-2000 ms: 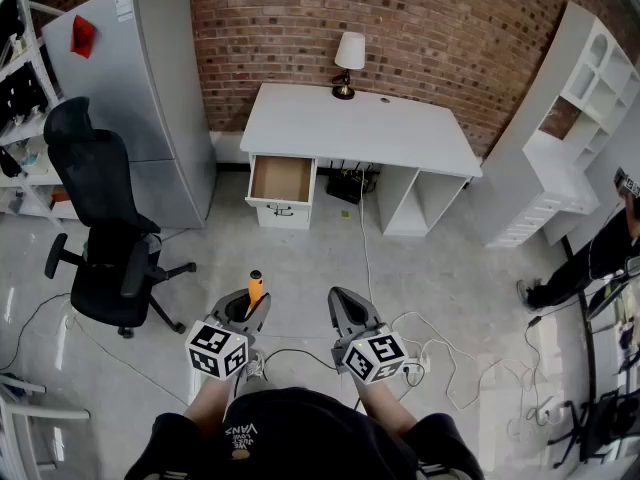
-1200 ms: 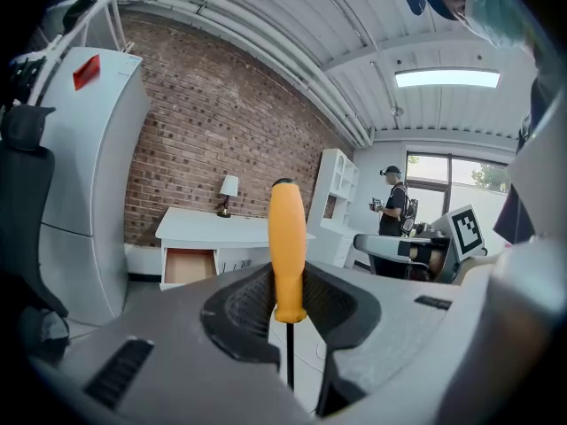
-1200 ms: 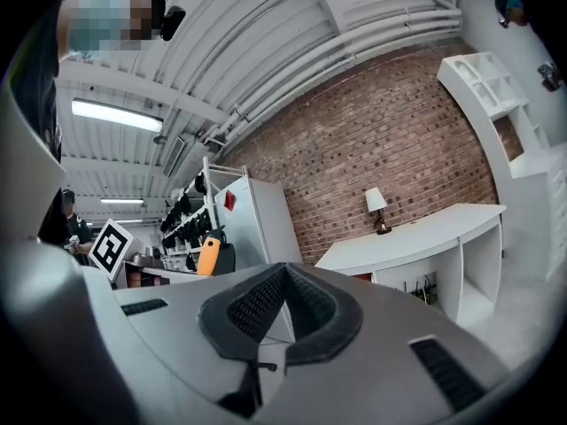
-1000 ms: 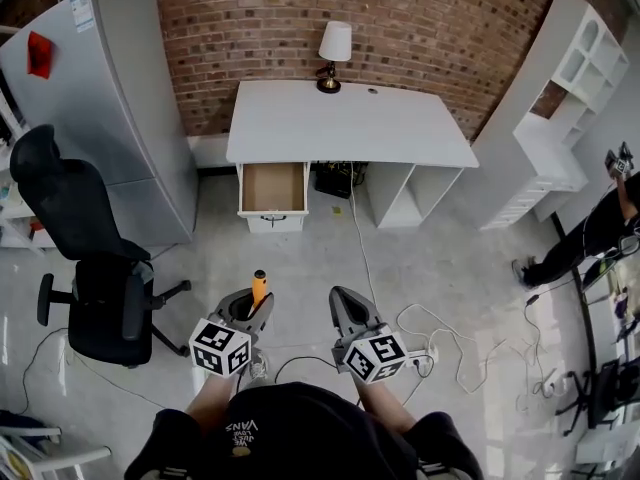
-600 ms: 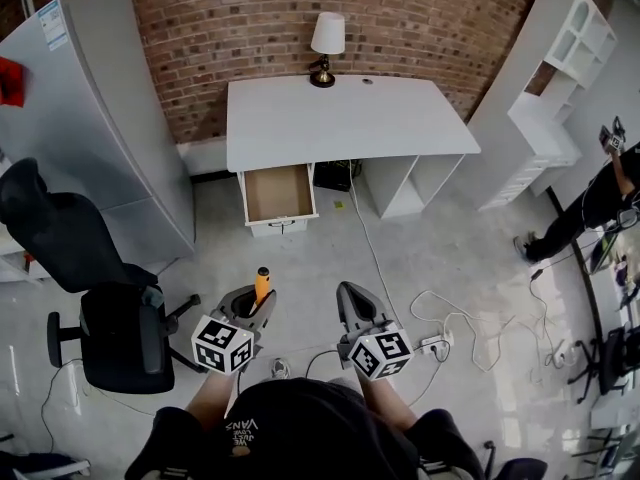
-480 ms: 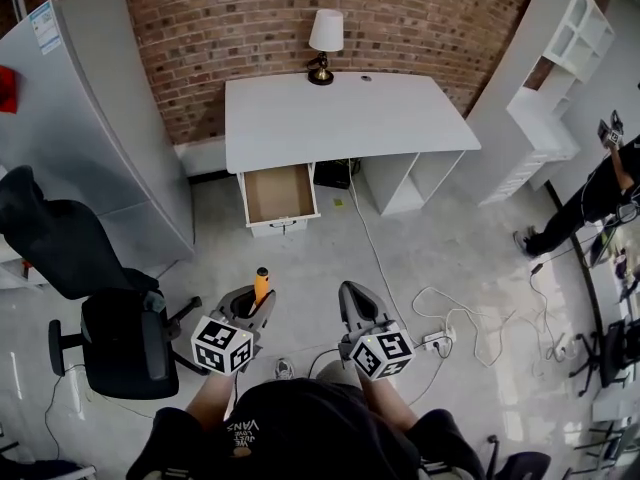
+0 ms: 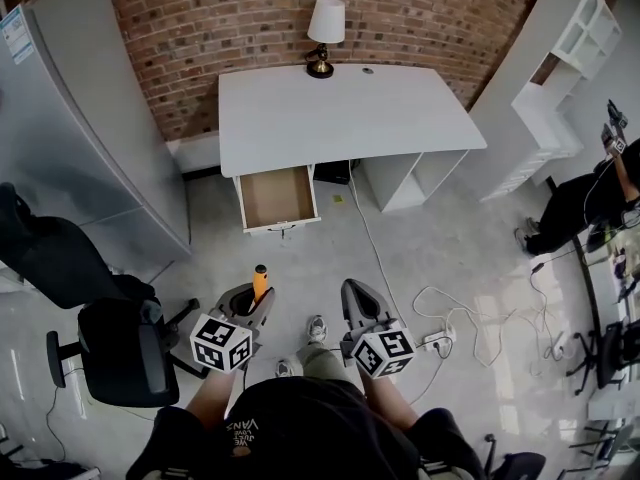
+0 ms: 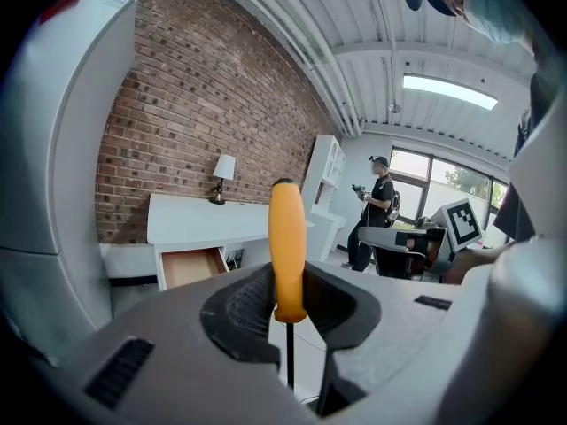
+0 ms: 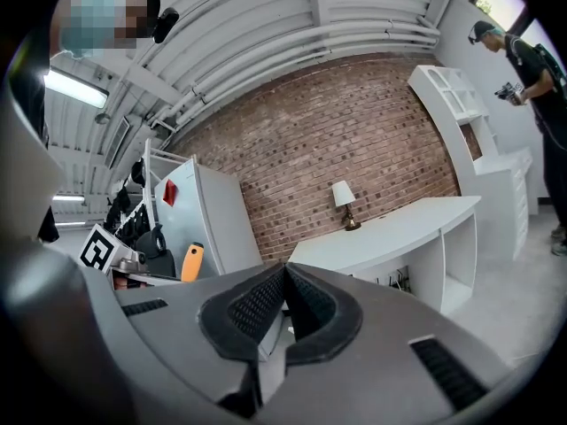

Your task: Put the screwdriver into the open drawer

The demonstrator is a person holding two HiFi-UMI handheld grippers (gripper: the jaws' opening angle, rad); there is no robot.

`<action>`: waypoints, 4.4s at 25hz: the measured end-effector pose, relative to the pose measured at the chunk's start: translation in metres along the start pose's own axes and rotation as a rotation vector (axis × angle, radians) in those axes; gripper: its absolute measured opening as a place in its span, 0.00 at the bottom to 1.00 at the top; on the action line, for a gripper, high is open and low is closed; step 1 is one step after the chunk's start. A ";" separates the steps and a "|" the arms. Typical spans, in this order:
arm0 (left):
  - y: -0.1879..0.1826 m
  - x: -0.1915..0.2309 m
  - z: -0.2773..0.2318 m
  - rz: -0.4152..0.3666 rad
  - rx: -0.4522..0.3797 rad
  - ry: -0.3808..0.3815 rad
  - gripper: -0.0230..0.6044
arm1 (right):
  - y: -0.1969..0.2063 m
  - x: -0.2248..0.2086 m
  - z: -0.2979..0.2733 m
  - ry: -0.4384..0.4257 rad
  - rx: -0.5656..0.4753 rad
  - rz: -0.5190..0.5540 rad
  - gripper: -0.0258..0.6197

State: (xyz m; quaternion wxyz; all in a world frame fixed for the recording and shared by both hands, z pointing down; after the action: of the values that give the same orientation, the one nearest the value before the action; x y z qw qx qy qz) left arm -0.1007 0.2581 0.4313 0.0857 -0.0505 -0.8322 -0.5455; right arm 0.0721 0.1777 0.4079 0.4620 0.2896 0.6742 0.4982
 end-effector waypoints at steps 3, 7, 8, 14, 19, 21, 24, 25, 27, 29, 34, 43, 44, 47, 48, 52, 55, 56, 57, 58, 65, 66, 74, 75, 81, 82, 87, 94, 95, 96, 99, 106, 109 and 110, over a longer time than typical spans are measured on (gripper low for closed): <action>-0.007 0.007 -0.023 0.004 0.007 -0.015 0.16 | -0.006 -0.021 -0.020 -0.020 0.011 0.002 0.03; -0.026 0.015 -0.058 0.006 0.001 -0.040 0.16 | -0.018 -0.051 -0.047 -0.056 0.030 0.006 0.03; -0.030 0.017 -0.067 0.008 -0.003 -0.046 0.16 | -0.021 -0.058 -0.054 -0.066 0.036 0.010 0.03; -0.052 0.022 -0.121 0.019 -0.007 -0.085 0.16 | -0.039 -0.106 -0.088 -0.132 0.066 0.026 0.03; -0.061 0.026 -0.159 0.027 -0.004 -0.124 0.16 | -0.048 -0.140 -0.110 -0.182 0.080 0.033 0.03; -0.063 0.026 -0.172 0.025 0.003 -0.135 0.16 | -0.050 -0.151 -0.115 -0.196 0.080 0.032 0.03; -0.064 0.028 -0.190 0.021 0.018 -0.139 0.16 | -0.050 -0.170 -0.124 -0.194 0.083 0.020 0.03; -0.064 0.030 -0.194 0.018 0.026 -0.138 0.16 | -0.048 -0.174 -0.126 -0.188 0.083 0.013 0.03; -0.063 0.036 -0.202 0.012 0.043 -0.131 0.16 | -0.045 -0.181 -0.130 -0.169 0.084 -0.003 0.03; -0.065 0.043 -0.213 0.007 0.058 -0.115 0.16 | -0.044 -0.188 -0.135 -0.143 0.082 -0.015 0.03; -0.072 0.064 -0.249 -0.021 0.093 -0.041 0.16 | -0.047 -0.201 -0.151 -0.065 0.059 -0.023 0.03; -0.078 0.095 -0.323 -0.087 0.171 0.125 0.16 | -0.047 -0.223 -0.181 0.106 0.021 -0.064 0.03; -0.078 0.098 -0.330 -0.092 0.178 0.134 0.16 | -0.047 -0.225 -0.184 0.116 0.020 -0.066 0.03; -0.074 0.106 -0.351 -0.104 0.204 0.162 0.16 | -0.043 -0.229 -0.195 0.139 0.025 -0.076 0.03; -0.072 0.108 -0.357 -0.109 0.212 0.172 0.16 | -0.041 -0.231 -0.199 0.146 0.028 -0.079 0.03; -0.060 0.117 -0.382 -0.122 0.251 0.205 0.16 | -0.031 -0.239 -0.217 0.167 0.036 -0.094 0.03; -0.044 0.124 -0.400 -0.137 0.290 0.227 0.16 | -0.023 -0.244 -0.226 0.185 0.042 -0.107 0.03; -0.039 0.126 -0.406 -0.144 0.302 0.235 0.16 | -0.020 -0.246 -0.229 0.192 0.045 -0.110 0.03; -0.034 0.129 -0.413 -0.153 0.313 0.242 0.16 | -0.018 -0.248 -0.231 0.198 0.047 -0.113 0.03; -0.030 0.132 -0.419 -0.163 0.324 0.248 0.16 | -0.015 -0.250 -0.233 0.204 0.049 -0.118 0.03; 0.011 0.138 -0.458 -0.201 0.394 0.293 0.16 | 0.007 -0.258 -0.235 0.275 0.073 -0.163 0.03; 0.016 0.139 -0.465 -0.203 0.403 0.296 0.16 | 0.010 -0.259 -0.236 0.283 0.074 -0.172 0.03; 0.069 0.150 -0.510 -0.243 0.499 0.309 0.16 | 0.034 -0.268 -0.238 0.315 0.082 -0.210 0.03; 0.075 0.153 -0.515 -0.240 0.513 0.303 0.16 | 0.037 -0.270 -0.238 0.317 0.086 -0.214 0.03; 0.109 0.170 -0.542 -0.206 0.589 0.265 0.16 | 0.057 -0.283 -0.239 0.329 0.098 -0.245 0.03; 0.114 0.172 -0.546 -0.201 0.602 0.259 0.16 | 0.060 -0.284 -0.239 0.330 0.099 -0.247 0.03; 0.140 0.187 -0.565 -0.170 0.668 0.207 0.16 | 0.074 -0.293 -0.242 0.329 0.100 -0.268 0.03; 0.166 0.195 -0.588 -0.151 0.721 0.177 0.16 | 0.084 -0.296 -0.245 0.324 0.097 -0.265 0.03; 0.169 0.196 -0.591 -0.147 0.725 0.173 0.16 | 0.087 -0.296 -0.244 0.327 0.097 -0.271 0.03; 0.172 0.196 -0.595 -0.140 0.729 0.169 0.16 | 0.089 -0.296 -0.244 0.329 0.097 -0.279 0.03; 0.178 0.201 -0.603 -0.122 0.749 0.153 0.16 | 0.098 -0.295 -0.243 0.329 0.098 -0.298 0.03; 0.196 0.206 -0.610 -0.149 0.796 0.134 0.16 | 0.114 -0.296 -0.238 0.334 0.122 -0.313 0.03; 0.203 0.202 -0.610 -0.171 0.813 0.137 0.16 | 0.117 -0.297 -0.238 0.337 0.129 -0.313 0.03; 0.206 0.202 -0.610 -0.178 0.823 0.135 0.16 | 0.118 -0.298 -0.238 0.339 0.128 -0.313 0.03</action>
State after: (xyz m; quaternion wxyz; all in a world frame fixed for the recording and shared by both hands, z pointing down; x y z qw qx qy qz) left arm -0.2091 -0.2205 0.8949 0.1055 0.0957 -0.9741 -0.1755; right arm -0.0321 -0.1320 0.6368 0.3945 0.1225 0.8090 0.4183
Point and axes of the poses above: the fingertips, and each gripper's own axes: z backward along the fingers, x to its left, y out of its underside, the point moved 3 cm from there along z, backward along the fingers, and after that the axes turned 13 degrees about -y, right-handed, at the moved point
